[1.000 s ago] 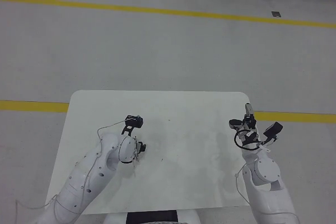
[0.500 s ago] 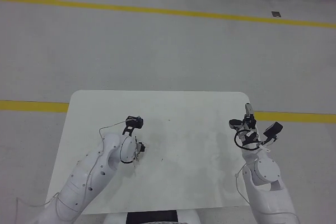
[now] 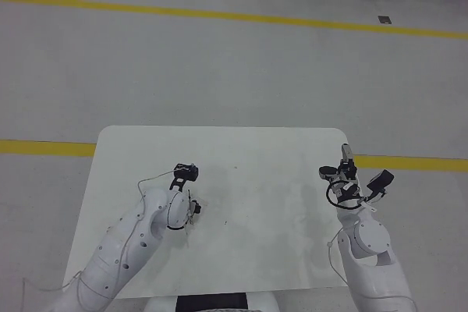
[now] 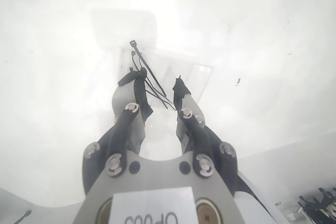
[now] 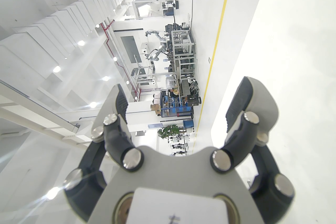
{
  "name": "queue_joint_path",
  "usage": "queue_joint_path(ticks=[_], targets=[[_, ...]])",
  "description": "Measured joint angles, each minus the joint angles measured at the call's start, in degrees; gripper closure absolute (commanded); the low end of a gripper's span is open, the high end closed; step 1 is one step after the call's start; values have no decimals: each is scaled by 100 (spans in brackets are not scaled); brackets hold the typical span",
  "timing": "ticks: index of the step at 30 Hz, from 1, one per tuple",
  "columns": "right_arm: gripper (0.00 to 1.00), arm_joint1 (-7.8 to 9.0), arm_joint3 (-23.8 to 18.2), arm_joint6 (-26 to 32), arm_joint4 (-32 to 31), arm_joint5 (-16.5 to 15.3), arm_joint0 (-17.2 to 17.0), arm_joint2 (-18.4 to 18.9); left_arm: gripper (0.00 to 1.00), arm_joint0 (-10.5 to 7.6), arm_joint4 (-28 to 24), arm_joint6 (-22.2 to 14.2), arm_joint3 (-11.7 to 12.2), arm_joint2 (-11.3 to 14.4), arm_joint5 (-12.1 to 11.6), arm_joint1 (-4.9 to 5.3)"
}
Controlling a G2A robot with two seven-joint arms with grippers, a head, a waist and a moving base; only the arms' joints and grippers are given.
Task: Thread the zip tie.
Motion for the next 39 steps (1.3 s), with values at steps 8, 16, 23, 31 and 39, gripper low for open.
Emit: queue_joint_path(ticks=[8, 16, 23, 31, 39], targets=[[0, 0, 0, 0, 0, 0, 0, 0, 76, -58, 36, -4, 165, 1, 0, -70], [0, 0, 0, 0, 0, 0, 0, 0, 84, -152, -14, 31, 337, 42, 0, -136], [0, 0, 0, 0, 0, 0, 0, 0, 100, -206, -34, 50, 444, 59, 0, -166], [0, 0, 0, 0, 0, 0, 0, 0, 100, 35, 193, -143, -105, -67, 0, -126], [0, 0, 0, 0, 0, 0, 0, 0, 100, 518, 174, -602, -1221, -472, -293, 19]])
